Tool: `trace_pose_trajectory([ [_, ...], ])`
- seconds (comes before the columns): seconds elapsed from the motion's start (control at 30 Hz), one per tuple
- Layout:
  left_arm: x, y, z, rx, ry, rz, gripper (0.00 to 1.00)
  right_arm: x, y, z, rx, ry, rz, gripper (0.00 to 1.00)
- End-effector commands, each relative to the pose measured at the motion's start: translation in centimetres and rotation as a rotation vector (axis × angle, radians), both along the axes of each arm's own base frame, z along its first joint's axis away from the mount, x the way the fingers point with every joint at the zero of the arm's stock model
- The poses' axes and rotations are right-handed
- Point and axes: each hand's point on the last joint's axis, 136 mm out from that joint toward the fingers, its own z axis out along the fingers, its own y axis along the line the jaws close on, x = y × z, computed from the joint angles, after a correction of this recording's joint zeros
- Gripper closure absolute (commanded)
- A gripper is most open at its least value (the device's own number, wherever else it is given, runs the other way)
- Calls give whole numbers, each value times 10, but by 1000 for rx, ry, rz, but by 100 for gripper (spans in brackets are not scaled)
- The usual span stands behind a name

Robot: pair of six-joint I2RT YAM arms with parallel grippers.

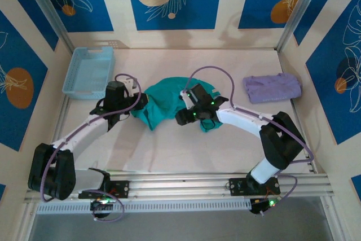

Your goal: Fold the inside-out t-shirt

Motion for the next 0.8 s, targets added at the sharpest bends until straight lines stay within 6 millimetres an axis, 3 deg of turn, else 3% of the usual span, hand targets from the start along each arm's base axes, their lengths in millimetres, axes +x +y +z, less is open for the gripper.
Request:
trace_pose_trajectory([
  [0.0, -4, 1, 2, 14, -27, -11, 100, -12, 54, 24, 270, 4, 112, 37],
  [0.13, -4, 1, 3, 14, -29, -9, 100, -1, 78, 14, 345, 65, 59, 34],
  [0.27, -4, 1, 7, 8, -37, -7, 100, 19, 83, -13, 310, 96, -31, 33],
  [0.37, -4, 2, 5, 12, -35, 0, 100, 29, 90, -21, 333, 106, -29, 37],
  [0.43, -4, 3, 3, 14, -33, 1, 100, 30, 94, -8, 401, 101, 14, 60],
  [0.5, -2, 4, 0, 20, -34, 7, 100, 28, 89, 20, 486, 80, 59, 89],
  [0.53, -1, 4, -1, 25, -34, 10, 100, 27, 82, 31, 515, 72, 68, 98],
  [0.6, 1, 4, -1, 24, -45, 11, 99, 23, 59, 57, 571, 61, 59, 100],
  [0.63, 2, 3, 0, 21, -52, 9, 93, 22, 48, 66, 589, 65, 51, 100],
  [0.7, 3, 1, -1, 19, -66, -1, 66, 21, 21, 78, 607, 87, 6, 100],
  [0.77, 2, 2, -2, 32, -76, -6, 48, 22, -3, 82, 601, 120, -54, 100],
])
